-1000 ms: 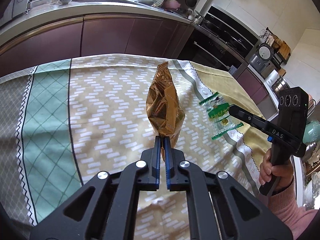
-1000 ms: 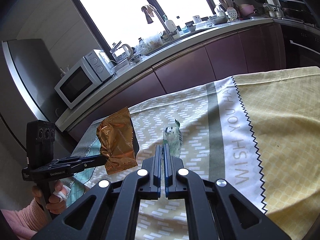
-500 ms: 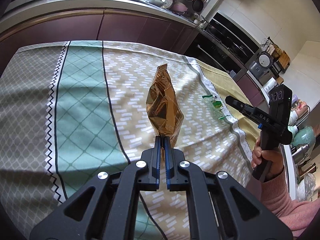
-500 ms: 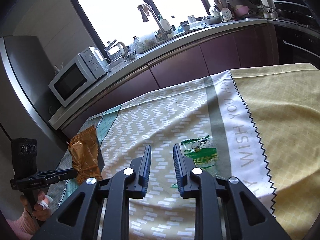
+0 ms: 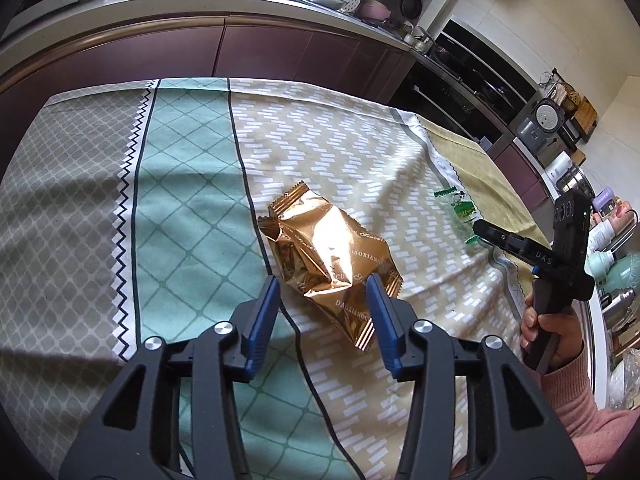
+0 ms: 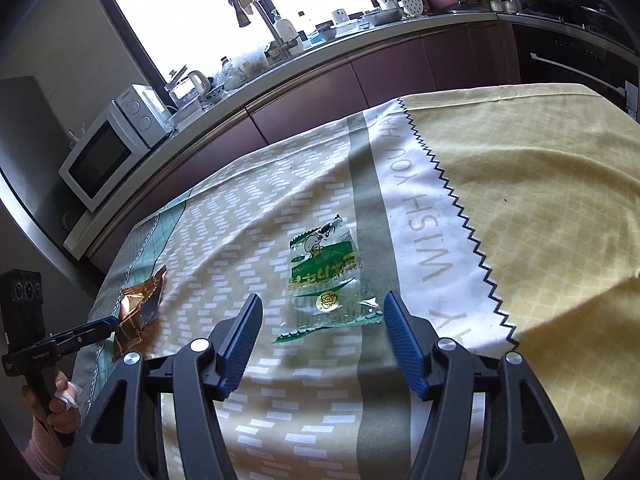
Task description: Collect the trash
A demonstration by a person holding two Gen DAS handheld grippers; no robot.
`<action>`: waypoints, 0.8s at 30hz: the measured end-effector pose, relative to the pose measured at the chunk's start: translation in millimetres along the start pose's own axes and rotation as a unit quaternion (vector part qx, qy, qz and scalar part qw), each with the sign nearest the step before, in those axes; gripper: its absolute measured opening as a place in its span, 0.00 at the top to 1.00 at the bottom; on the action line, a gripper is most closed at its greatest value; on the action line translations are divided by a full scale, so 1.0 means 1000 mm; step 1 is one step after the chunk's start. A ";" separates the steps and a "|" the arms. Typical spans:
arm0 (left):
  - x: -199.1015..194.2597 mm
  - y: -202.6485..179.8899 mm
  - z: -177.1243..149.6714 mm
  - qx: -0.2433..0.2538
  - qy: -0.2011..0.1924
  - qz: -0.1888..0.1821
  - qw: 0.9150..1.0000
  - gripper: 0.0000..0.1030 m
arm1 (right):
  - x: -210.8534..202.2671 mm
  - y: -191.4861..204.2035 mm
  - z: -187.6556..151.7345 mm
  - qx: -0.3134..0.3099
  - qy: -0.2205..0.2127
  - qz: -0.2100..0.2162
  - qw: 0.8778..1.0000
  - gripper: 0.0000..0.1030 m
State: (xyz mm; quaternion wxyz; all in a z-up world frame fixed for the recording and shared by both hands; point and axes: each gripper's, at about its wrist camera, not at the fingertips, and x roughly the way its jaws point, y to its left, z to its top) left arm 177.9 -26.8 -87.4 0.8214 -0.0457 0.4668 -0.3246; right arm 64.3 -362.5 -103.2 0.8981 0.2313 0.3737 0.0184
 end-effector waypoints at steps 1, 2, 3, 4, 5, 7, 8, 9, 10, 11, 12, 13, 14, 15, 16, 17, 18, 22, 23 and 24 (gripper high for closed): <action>0.003 0.000 0.002 -0.001 0.002 0.001 1.000 0.57 | 0.001 0.002 0.000 -0.002 0.001 0.001 1.000 0.41; 0.007 0.001 0.003 -0.004 0.006 0.003 1.000 0.57 | 0.002 0.004 0.001 -0.006 0.003 0.002 1.000 0.43; 0.010 0.002 0.003 -0.008 0.011 0.004 1.000 0.57 | 0.004 0.005 0.001 -0.008 0.006 0.004 1.000 0.48; 0.015 0.004 0.004 -0.013 0.017 0.003 1.000 0.57 | 0.006 0.006 0.002 -0.009 0.009 0.003 1.000 0.54; 0.017 0.005 0.004 -0.016 0.018 0.001 1.000 0.57 | 0.007 0.007 0.002 -0.008 0.010 0.002 1.000 0.56; 0.019 0.004 0.006 -0.019 0.016 0.002 1.000 0.59 | 0.009 0.007 0.002 -0.007 0.014 0.009 1.000 0.66; 0.020 0.004 0.007 -0.022 0.017 0.003 1.000 0.62 | 0.009 0.006 0.002 -0.004 0.014 0.011 1.000 0.67; 0.021 0.004 0.007 -0.024 0.017 0.005 1.000 0.63 | 0.009 0.006 0.002 -0.002 0.013 0.013 1.000 0.67; 0.022 0.003 0.008 -0.024 0.016 0.009 1.000 0.64 | 0.009 0.006 0.002 -0.001 0.013 0.015 1.000 0.71; 0.022 0.002 0.007 -0.022 0.015 0.013 1.000 0.65 | 0.008 0.006 0.002 0.000 0.012 0.019 1.000 0.81; 0.021 0.001 0.006 -0.021 0.014 0.014 1.000 0.70 | 0.009 0.005 0.003 0.003 0.013 0.024 1.000 0.94; 0.021 0.000 0.006 -0.020 0.012 0.012 1.000 0.71 | 0.008 0.005 0.002 0.005 0.012 0.026 1.000 0.94; 0.020 0.000 0.005 -0.020 0.009 0.011 1.000 0.74 | 0.008 0.005 0.002 0.006 0.011 0.028 1.000 0.94; 0.018 -0.001 0.005 -0.019 0.006 0.011 1.000 0.75 | 0.007 0.005 0.003 0.005 0.008 0.030 1.000 0.94; 0.016 -0.001 0.004 -0.018 0.003 0.008 1.000 0.76 | 0.006 0.007 0.002 0.003 0.006 0.032 0.999 0.94; 0.014 -0.002 0.004 -0.018 0.001 0.005 1.000 0.81 | 0.006 0.008 0.003 0.001 0.004 0.033 0.999 0.94; 0.013 -0.002 0.003 -0.018 0.000 0.002 1.000 0.86 | 0.004 0.010 0.003 -0.001 0.001 0.035 0.999 0.94; 0.002 -0.004 0.000 -0.015 -0.013 -0.009 1.000 0.86 | 0.000 0.017 0.004 -0.007 -0.008 0.049 0.999 0.98; -0.001 -0.004 0.000 -0.016 -0.016 -0.013 1.000 0.86 | -0.002 0.020 0.004 -0.010 -0.010 0.052 0.999 0.98; -0.003 -0.003 0.000 -0.017 -0.020 -0.015 1.000 0.86 | -0.003 0.023 0.005 -0.014 -0.013 0.055 0.998 0.98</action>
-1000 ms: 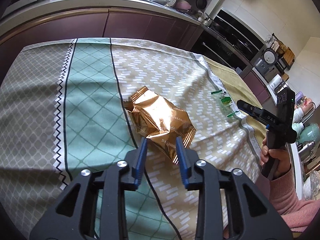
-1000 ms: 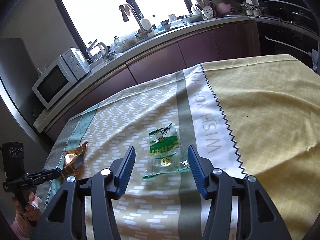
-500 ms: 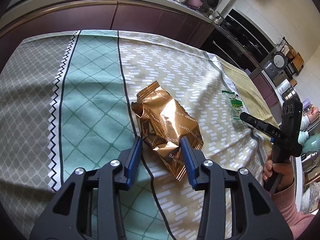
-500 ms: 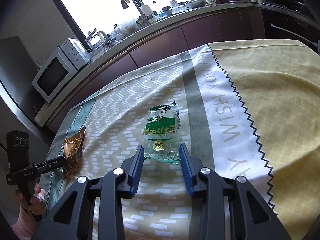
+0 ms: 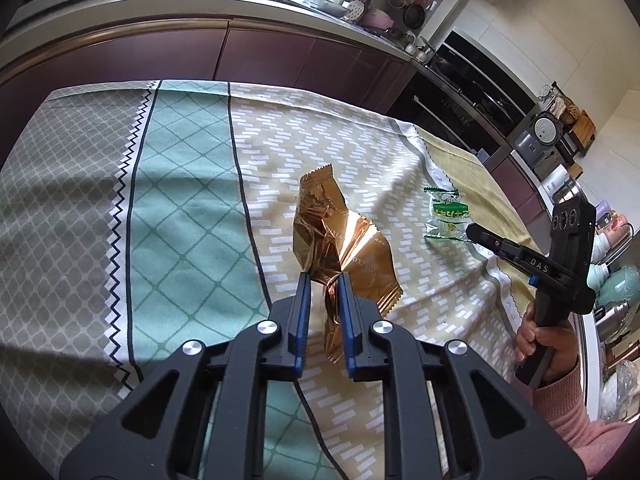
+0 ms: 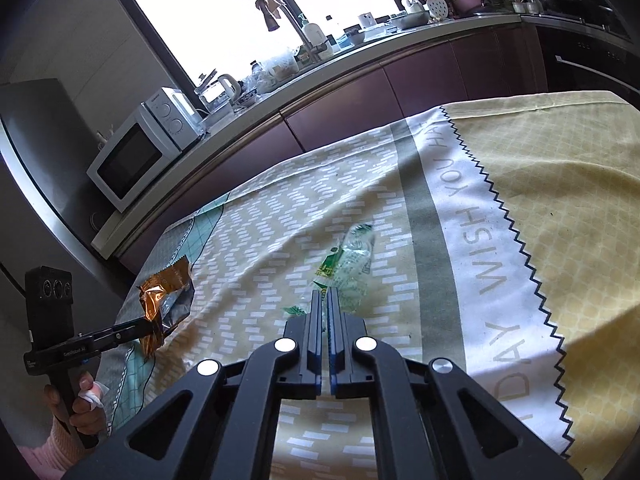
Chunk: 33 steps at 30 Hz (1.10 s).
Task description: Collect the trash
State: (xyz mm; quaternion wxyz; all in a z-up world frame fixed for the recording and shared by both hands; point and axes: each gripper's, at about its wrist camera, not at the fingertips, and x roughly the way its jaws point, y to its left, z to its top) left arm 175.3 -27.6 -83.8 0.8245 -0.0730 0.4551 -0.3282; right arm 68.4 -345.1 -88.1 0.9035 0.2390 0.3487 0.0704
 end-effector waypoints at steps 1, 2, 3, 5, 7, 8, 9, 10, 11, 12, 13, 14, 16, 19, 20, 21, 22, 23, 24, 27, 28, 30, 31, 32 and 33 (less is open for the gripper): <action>-0.003 0.001 -0.001 -0.002 -0.004 -0.003 1.000 0.86 | -0.002 0.004 0.001 -0.004 -0.002 0.003 1.000 0.98; -0.007 0.002 -0.001 -0.003 -0.007 -0.007 1.000 0.86 | -0.003 0.007 0.001 -0.008 -0.004 0.005 1.000 0.99; -0.010 0.003 -0.002 -0.002 -0.010 -0.009 1.000 0.86 | -0.004 0.010 0.002 -0.013 -0.006 0.007 1.000 0.99; -0.016 0.004 -0.004 -0.004 -0.015 -0.013 1.000 0.86 | -0.006 0.014 0.003 -0.016 -0.008 0.010 1.000 0.99; -0.021 0.006 -0.006 -0.005 -0.021 -0.014 1.000 0.86 | -0.008 0.018 0.004 -0.021 -0.010 0.013 1.000 0.99; -0.024 0.007 -0.006 -0.006 -0.023 -0.015 1.000 0.86 | -0.009 0.021 0.004 -0.022 -0.011 0.015 1.000 0.99; -0.027 0.008 -0.007 -0.008 -0.026 -0.016 1.000 0.86 | -0.010 0.023 0.004 -0.025 -0.012 0.017 0.999 0.99; -0.030 0.010 -0.008 -0.009 -0.028 -0.016 0.999 0.86 | -0.011 0.026 0.004 -0.028 -0.013 0.019 0.999 0.99; -0.032 0.011 -0.009 -0.011 -0.030 -0.017 0.999 0.86 | -0.012 0.028 0.004 -0.032 -0.014 0.020 0.999 0.99; -0.035 0.013 -0.010 -0.012 -0.033 -0.017 0.999 0.86 | -0.013 0.031 0.004 -0.034 -0.015 0.021 0.999 0.99; -0.038 0.014 -0.011 -0.014 -0.035 -0.016 0.999 0.86 | -0.014 0.034 0.004 -0.037 -0.016 0.024 0.999 0.99; -0.041 0.016 -0.012 -0.015 -0.037 -0.016 0.999 0.86 | -0.015 0.038 0.005 -0.042 -0.017 0.025 0.999 0.99; -0.047 0.019 -0.014 -0.016 -0.042 -0.015 0.999 0.86 | -0.017 0.043 0.005 -0.048 -0.019 0.031 0.998 0.99; -0.059 0.024 -0.018 -0.018 -0.051 -0.012 0.998 0.86 | -0.020 0.054 0.006 -0.057 -0.022 0.041 0.997 0.99; -0.063 0.026 -0.019 -0.019 -0.056 -0.010 0.998 0.86 | -0.021 0.058 0.006 -0.061 -0.023 0.046 0.997 0.99; -0.068 0.028 -0.021 -0.020 -0.061 -0.006 0.998 0.86 | -0.022 0.062 0.006 -0.064 -0.023 0.051 0.996 0.99; -0.073 0.030 -0.022 -0.021 -0.065 -0.003 0.998 0.86 | -0.022 0.068 0.006 -0.069 -0.023 0.057 0.996 0.99; -0.077 0.033 -0.024 -0.022 -0.069 0.000 0.997 0.86 | -0.022 0.073 0.006 -0.074 -0.023 0.062 0.995 0.99; -0.082 0.035 -0.025 -0.023 -0.072 0.002 0.997 0.86 | -0.022 0.079 0.005 -0.079 -0.023 0.068 0.994 0.99; -0.096 0.042 -0.032 -0.028 -0.082 0.013 0.996 0.86 | -0.019 0.100 0.003 -0.097 -0.020 0.084 0.992 0.99; -0.101 0.045 -0.034 -0.031 -0.085 0.016 0.996 0.86 | -0.017 0.107 0.003 -0.103 -0.017 0.091 0.990 0.99; -0.111 0.052 -0.040 -0.036 -0.092 0.022 0.995 0.86 | -0.013 0.122 0.001 -0.113 -0.013 0.104 0.988 0.99; -0.117 0.055 -0.043 -0.039 -0.095 0.026 0.994 0.86 | -0.011 0.129 0.000 -0.118 -0.010 0.112 0.987 0.99; -0.122 0.059 -0.046 -0.042 -0.099 0.030 0.994 0.86 | -0.009 0.134 -0.002 -0.122 -0.007 0.119 0.985 0.99; -0.128 0.064 -0.049 -0.046 -0.103 0.034 0.993 0.86 | -0.007 0.141 -0.003 -0.126 -0.005 0.126 0.984 0.99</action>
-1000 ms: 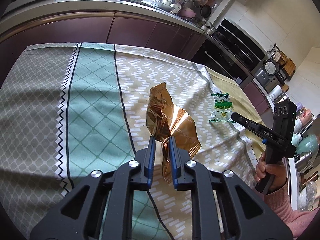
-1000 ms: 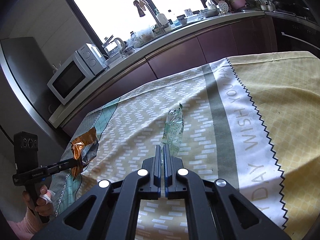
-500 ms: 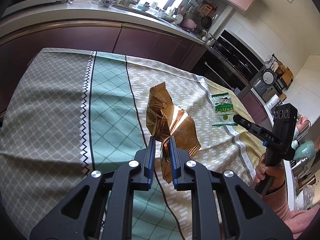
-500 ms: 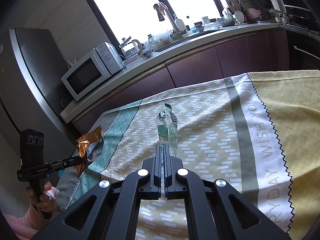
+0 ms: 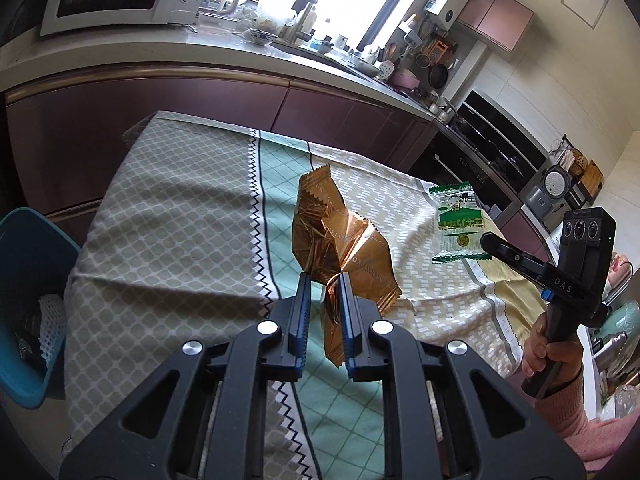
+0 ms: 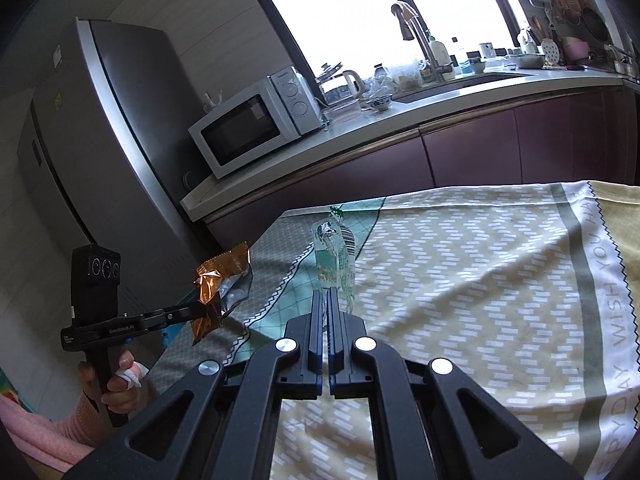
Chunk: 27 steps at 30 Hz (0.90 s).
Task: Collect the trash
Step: 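Lift the wrapper and packet and carry both tools over the teal bin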
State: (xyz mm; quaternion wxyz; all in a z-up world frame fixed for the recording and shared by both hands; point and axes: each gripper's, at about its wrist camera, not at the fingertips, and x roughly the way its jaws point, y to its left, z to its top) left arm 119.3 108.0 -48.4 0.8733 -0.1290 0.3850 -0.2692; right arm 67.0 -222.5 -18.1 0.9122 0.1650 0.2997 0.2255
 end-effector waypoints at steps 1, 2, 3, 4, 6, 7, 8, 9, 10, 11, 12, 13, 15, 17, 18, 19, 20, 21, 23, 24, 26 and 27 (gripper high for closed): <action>-0.005 0.005 -0.001 -0.004 -0.003 0.003 1.000 0.86 | 0.005 0.006 0.001 -0.004 0.003 0.008 1.000 0.99; -0.011 0.011 -0.001 -0.007 -0.007 0.007 1.000 0.86 | 0.008 0.011 0.002 -0.007 0.005 0.015 1.000 0.99; -0.017 0.015 -0.002 -0.010 -0.010 0.012 1.000 0.86 | 0.013 0.018 0.002 -0.010 0.007 0.022 1.000 0.99; -0.022 0.019 -0.004 -0.013 -0.014 0.017 1.000 0.86 | 0.018 0.024 0.002 -0.013 0.010 0.030 0.999 0.99; -0.034 0.030 -0.006 -0.020 -0.020 0.026 0.999 0.86 | 0.028 0.034 0.002 -0.020 0.017 0.043 0.999 0.99; -0.040 0.036 -0.007 -0.025 -0.024 0.030 0.999 0.86 | 0.034 0.041 0.002 -0.025 0.022 0.049 0.998 0.99; -0.046 0.041 -0.008 -0.029 -0.028 0.034 0.999 0.86 | 0.038 0.048 0.002 -0.029 0.025 0.055 0.998 0.99; -0.051 0.047 -0.009 -0.033 -0.032 0.039 0.998 0.86 | 0.044 0.054 0.002 -0.034 0.030 0.061 0.997 0.99; -0.057 0.053 -0.010 -0.037 -0.035 0.044 0.998 0.86 | 0.048 0.060 0.001 -0.038 0.033 0.067 0.996 0.99; -0.063 0.059 -0.011 -0.042 -0.039 0.048 0.997 0.86 | 0.052 0.066 0.001 -0.042 0.036 0.074 0.996 0.99; -0.068 0.065 -0.013 -0.047 -0.042 0.053 0.997 0.86 | 0.057 0.072 0.001 -0.047 0.040 0.080 0.995 0.99; -0.074 0.070 -0.014 -0.052 -0.046 0.058 0.996 0.86 | 0.062 0.079 0.001 -0.051 0.044 0.086 0.994 0.99; -0.084 0.081 -0.016 -0.060 -0.052 0.068 0.995 0.86 | 0.071 0.091 0.000 -0.059 0.052 0.098 0.992 0.99; -0.096 0.092 -0.018 -0.067 -0.059 0.077 0.993 0.86 | 0.080 0.105 -0.003 -0.069 0.061 0.110 0.990 0.99; -0.101 0.098 -0.019 -0.071 -0.062 0.083 0.992 0.86 | 0.084 0.112 -0.004 -0.074 0.065 0.116 0.988 0.99; -0.106 0.102 -0.019 -0.074 -0.065 0.087 0.991 0.86 | 0.089 0.118 -0.005 -0.078 0.069 0.121 0.987 0.99; -0.111 0.107 -0.020 -0.077 -0.068 0.092 0.990 0.86 | 0.093 0.124 -0.006 -0.083 0.073 0.127 0.986 0.99; -0.115 0.111 -0.021 -0.079 -0.071 0.098 0.990 0.86 | 0.098 0.131 -0.007 -0.087 0.077 0.133 0.984 0.99; -0.125 0.120 -0.023 -0.083 -0.077 0.109 0.988 0.86 | 0.106 0.142 -0.008 -0.093 0.084 0.142 0.982 0.99; -0.129 0.124 -0.024 -0.085 -0.080 0.113 0.987 0.86 | 0.111 0.148 -0.008 -0.096 0.088 0.146 0.981 0.99; -0.135 0.128 -0.025 -0.088 -0.084 0.123 0.985 0.86 | 0.118 0.159 -0.009 -0.101 0.096 0.155 0.978 0.99; -0.139 0.133 -0.027 -0.090 -0.086 0.126 0.984 0.86 | 0.122 0.164 -0.010 -0.104 0.099 0.158 0.977 0.99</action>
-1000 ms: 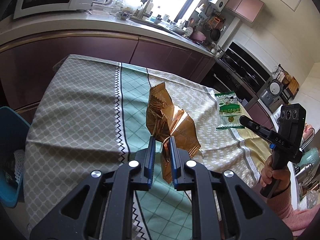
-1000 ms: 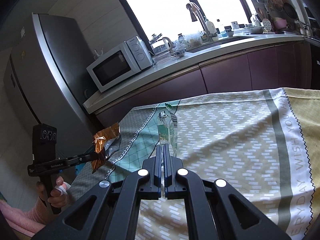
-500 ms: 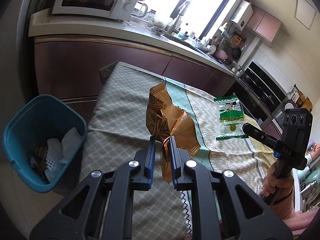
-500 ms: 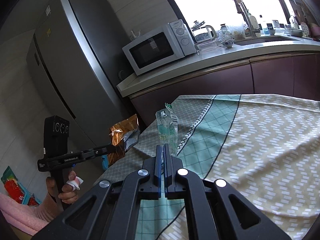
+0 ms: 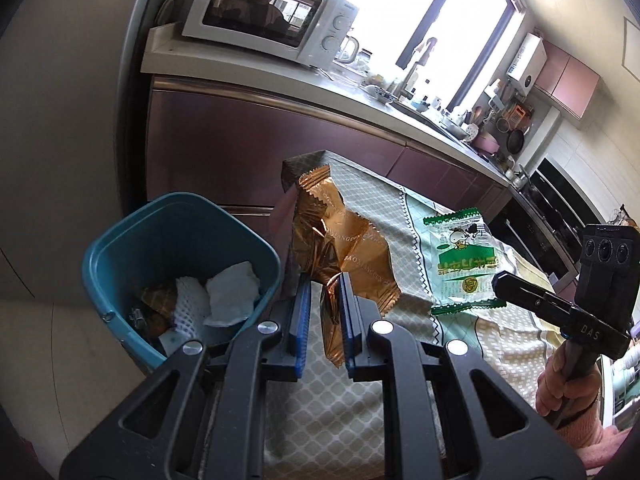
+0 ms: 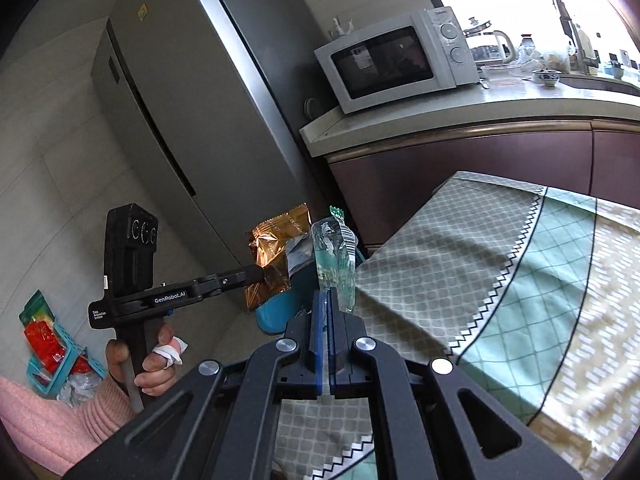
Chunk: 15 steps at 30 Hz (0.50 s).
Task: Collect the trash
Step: 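Lift the wrapper and packet and carry both tools over the teal bin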
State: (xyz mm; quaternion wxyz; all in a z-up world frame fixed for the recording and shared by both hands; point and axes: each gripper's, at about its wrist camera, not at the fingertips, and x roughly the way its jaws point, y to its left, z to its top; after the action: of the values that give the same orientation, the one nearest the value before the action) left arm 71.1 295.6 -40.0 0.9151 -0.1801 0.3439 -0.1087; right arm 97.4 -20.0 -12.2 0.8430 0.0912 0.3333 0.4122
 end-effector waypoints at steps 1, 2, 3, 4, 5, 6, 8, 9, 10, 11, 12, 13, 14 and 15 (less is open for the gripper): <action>-0.002 0.004 0.000 -0.003 -0.001 0.002 1.000 0.86 | 0.006 0.004 0.001 -0.003 0.003 0.003 1.000 0.99; -0.003 0.006 0.001 -0.005 -0.002 0.005 1.000 0.86 | 0.010 0.006 0.003 -0.006 0.006 0.006 1.000 0.99; -0.005 0.011 0.001 -0.007 -0.004 0.010 1.000 0.86 | 0.014 0.009 0.004 -0.009 0.008 0.008 1.000 0.99; -0.007 0.013 0.001 -0.009 -0.005 0.014 1.000 0.86 | 0.018 0.013 0.005 -0.011 0.010 0.011 1.000 0.99; -0.009 0.018 0.001 -0.012 -0.006 0.017 1.000 0.86 | 0.022 0.016 0.007 -0.014 0.012 0.013 1.000 0.99; -0.012 0.022 0.000 -0.014 -0.008 0.020 1.000 0.86 | 0.026 0.019 0.008 -0.017 0.013 0.014 1.000 0.99; -0.015 0.029 0.001 -0.018 -0.010 0.026 0.999 0.86 | 0.035 0.023 0.011 -0.018 0.017 0.020 1.000 0.99; -0.017 0.033 0.001 -0.021 -0.011 0.028 0.999 0.86 | 0.039 0.024 0.013 -0.018 0.019 0.022 0.999 0.99; -0.018 0.035 0.001 -0.022 -0.011 0.031 0.999 0.86 | 0.042 0.025 0.014 -0.019 0.021 0.023 0.999 0.99; -0.019 0.038 0.001 -0.022 -0.012 0.035 0.999 0.86 | 0.046 0.027 0.014 -0.020 0.023 0.023 0.999 0.99; -0.020 0.041 0.001 -0.023 -0.012 0.038 0.999 0.86 | 0.050 0.028 0.015 -0.021 0.025 0.024 0.999 0.99; -0.020 0.043 0.001 -0.024 -0.011 0.039 0.999 0.86 | 0.053 0.029 0.016 -0.021 0.027 0.026 0.999 0.99; -0.020 0.045 0.001 -0.024 -0.011 0.042 0.999 0.86 | 0.056 0.030 0.017 -0.021 0.029 0.027 0.999 0.99; -0.020 0.046 0.002 -0.023 -0.011 0.045 0.999 0.86 | 0.059 0.031 0.018 -0.023 0.030 0.026 0.999 0.99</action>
State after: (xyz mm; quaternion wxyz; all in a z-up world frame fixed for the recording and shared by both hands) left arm 61.4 344.6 -45.4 0.9185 -0.1871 0.3436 -0.0572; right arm 114.9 46.4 -14.4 0.8233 0.0683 0.3468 0.4442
